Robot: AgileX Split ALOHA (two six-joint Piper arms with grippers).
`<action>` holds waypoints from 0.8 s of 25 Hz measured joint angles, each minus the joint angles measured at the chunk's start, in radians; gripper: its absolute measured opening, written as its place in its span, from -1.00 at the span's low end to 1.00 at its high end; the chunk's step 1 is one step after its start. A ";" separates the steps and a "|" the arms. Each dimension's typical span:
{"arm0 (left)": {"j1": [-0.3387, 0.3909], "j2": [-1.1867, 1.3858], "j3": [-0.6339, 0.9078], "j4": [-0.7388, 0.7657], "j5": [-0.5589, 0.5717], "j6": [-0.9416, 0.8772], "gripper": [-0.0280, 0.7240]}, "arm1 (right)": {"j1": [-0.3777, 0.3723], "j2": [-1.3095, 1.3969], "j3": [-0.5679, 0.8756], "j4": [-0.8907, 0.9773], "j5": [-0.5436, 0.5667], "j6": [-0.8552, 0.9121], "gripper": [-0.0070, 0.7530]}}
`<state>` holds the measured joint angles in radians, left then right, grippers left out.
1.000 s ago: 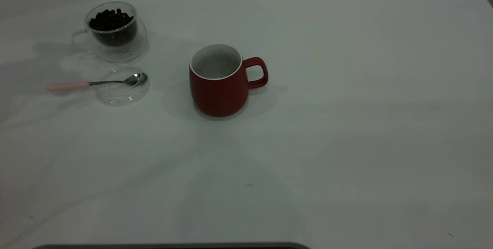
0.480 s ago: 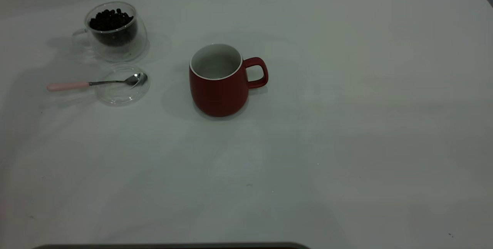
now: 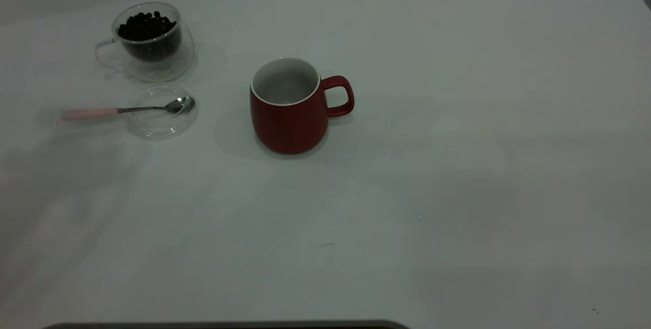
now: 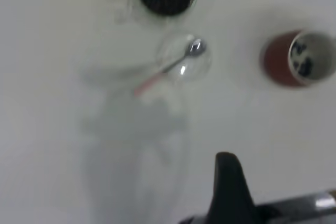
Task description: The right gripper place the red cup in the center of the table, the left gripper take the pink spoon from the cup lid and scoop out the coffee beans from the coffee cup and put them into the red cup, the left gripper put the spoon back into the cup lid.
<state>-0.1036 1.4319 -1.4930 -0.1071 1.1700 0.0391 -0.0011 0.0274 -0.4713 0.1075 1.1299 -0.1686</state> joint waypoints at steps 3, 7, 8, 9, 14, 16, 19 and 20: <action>0.000 -0.119 0.111 0.022 0.000 -0.004 0.53 | 0.000 0.000 0.000 0.000 0.000 0.000 0.57; 0.000 -0.236 0.208 0.046 0.000 -0.003 0.53 | 0.000 0.000 0.000 0.000 0.000 0.000 0.57; 0.000 -0.266 0.235 0.050 0.000 -0.003 0.53 | 0.000 0.000 0.000 0.000 0.000 0.000 0.57; 0.000 -0.291 0.262 0.054 0.000 -0.003 0.53 | 0.000 0.000 0.000 0.000 0.000 0.000 0.57; 0.000 -0.435 0.467 0.064 0.000 -0.003 0.53 | 0.000 0.000 0.000 0.000 0.000 0.000 0.57; 0.000 -0.488 0.563 0.066 0.000 -0.003 0.53 | 0.000 0.000 0.000 0.000 0.000 0.000 0.57; 0.000 -0.570 0.681 0.067 0.000 -0.004 0.53 | 0.000 0.000 0.000 0.000 0.000 0.000 0.57; 0.000 -0.599 0.719 0.067 0.000 -0.006 0.53 | 0.000 0.000 0.000 0.000 0.000 0.000 0.57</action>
<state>-0.1036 0.8329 -0.7745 -0.0401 1.1700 0.0332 -0.0011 0.0274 -0.4713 0.1075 1.1299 -0.1686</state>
